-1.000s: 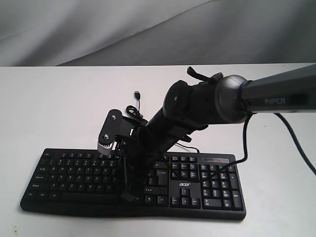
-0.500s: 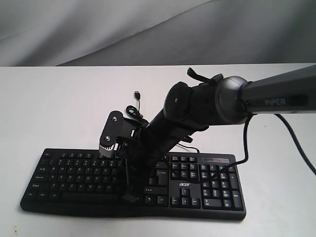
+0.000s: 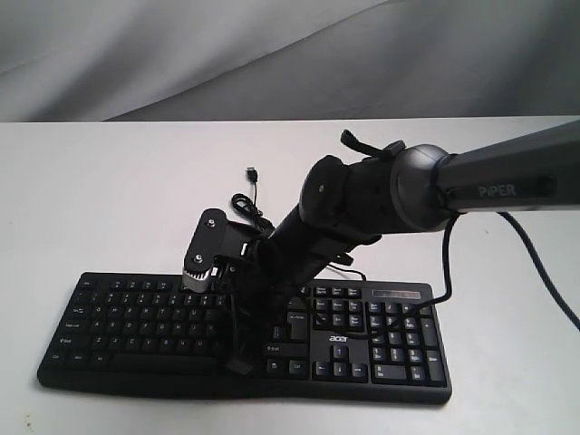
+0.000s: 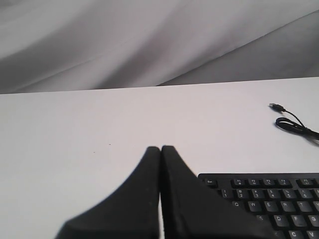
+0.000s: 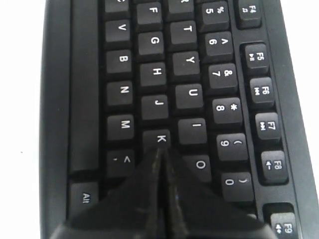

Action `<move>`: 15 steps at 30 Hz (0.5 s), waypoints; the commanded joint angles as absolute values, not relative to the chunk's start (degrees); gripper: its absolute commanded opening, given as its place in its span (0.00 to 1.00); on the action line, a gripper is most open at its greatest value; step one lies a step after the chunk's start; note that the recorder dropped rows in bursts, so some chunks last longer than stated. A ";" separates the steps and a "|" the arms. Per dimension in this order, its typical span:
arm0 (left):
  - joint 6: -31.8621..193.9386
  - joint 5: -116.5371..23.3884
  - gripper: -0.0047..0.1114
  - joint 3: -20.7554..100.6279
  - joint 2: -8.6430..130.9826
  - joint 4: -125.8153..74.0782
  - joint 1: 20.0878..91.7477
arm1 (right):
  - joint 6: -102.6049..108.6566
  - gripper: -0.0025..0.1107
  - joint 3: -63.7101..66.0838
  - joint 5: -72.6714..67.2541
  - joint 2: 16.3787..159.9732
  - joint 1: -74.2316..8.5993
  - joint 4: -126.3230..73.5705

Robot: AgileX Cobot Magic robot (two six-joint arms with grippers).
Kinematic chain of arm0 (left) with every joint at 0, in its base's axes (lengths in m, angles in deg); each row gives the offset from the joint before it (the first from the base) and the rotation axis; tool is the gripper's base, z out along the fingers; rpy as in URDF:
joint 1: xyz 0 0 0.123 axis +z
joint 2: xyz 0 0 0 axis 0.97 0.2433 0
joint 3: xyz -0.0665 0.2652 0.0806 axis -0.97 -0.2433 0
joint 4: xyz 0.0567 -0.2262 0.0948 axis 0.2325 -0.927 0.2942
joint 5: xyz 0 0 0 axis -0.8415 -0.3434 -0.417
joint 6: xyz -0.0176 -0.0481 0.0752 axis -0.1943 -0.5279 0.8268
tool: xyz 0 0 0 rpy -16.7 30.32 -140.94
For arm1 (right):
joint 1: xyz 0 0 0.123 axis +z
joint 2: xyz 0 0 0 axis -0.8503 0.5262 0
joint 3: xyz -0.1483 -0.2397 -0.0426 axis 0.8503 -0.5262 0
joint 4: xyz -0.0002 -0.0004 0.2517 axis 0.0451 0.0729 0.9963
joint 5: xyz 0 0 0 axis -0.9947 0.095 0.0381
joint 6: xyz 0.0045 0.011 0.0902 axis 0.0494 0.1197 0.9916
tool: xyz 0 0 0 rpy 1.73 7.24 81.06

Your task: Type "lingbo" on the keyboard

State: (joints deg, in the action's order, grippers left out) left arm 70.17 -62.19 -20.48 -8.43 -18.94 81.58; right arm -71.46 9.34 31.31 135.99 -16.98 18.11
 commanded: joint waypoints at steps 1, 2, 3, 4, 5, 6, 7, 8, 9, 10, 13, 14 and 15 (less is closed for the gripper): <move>70.05 -61.80 0.04 -20.76 -8.64 -19.15 81.63 | -71.42 0.02 8.81 31.84 136.29 -16.83 17.56; 70.05 -61.80 0.04 -20.76 -8.64 -19.15 81.63 | -71.34 0.02 8.81 31.84 136.55 -16.83 17.76; 70.05 -61.80 0.04 -20.76 -8.64 -19.15 81.63 | -71.34 0.02 8.81 31.71 136.55 -16.92 17.76; 70.05 -61.80 0.04 -20.76 -8.64 -19.15 81.63 | -71.34 0.02 8.81 30.96 136.55 -16.92 17.76; 70.05 -61.80 0.04 -20.76 -8.64 -19.15 81.63 | -71.34 0.02 8.81 30.86 136.45 -16.92 17.76; 70.05 -61.80 0.04 -20.76 -8.64 -19.15 81.63 | -71.20 0.02 9.10 30.86 136.16 -16.92 17.76; 70.05 -61.80 0.04 -20.76 -8.64 -19.15 81.63 | -71.03 0.02 9.55 31.05 135.89 -16.92 17.76; 70.05 -61.80 0.04 -20.76 -8.64 -19.15 81.63 | -70.62 0.02 10.01 31.05 135.45 -16.92 17.76; 70.05 -61.80 0.04 -20.76 -8.64 -19.15 81.63 | -70.50 0.02 10.25 31.05 135.06 -16.79 17.91; 70.05 -61.80 0.04 -20.76 -8.64 -19.15 81.63 | -70.37 0.02 10.79 31.05 134.73 -16.46 18.01; 70.05 -61.80 0.04 -20.76 -8.64 -19.15 81.63 | -70.71 0.02 11.08 26.97 134.78 -15.97 18.82; 70.05 -61.80 0.04 -20.76 -8.64 -19.15 81.63 | -70.71 0.02 11.08 26.53 134.93 -15.97 18.82; 70.05 -61.80 0.04 -20.76 -8.64 -19.15 81.63 | -71.40 0.02 11.08 26.00 135.30 -15.85 19.75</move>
State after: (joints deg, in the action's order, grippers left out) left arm 70.17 -62.19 -20.48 -8.43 -18.94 81.58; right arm -70.68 10.76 27.35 135.18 -16.02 18.48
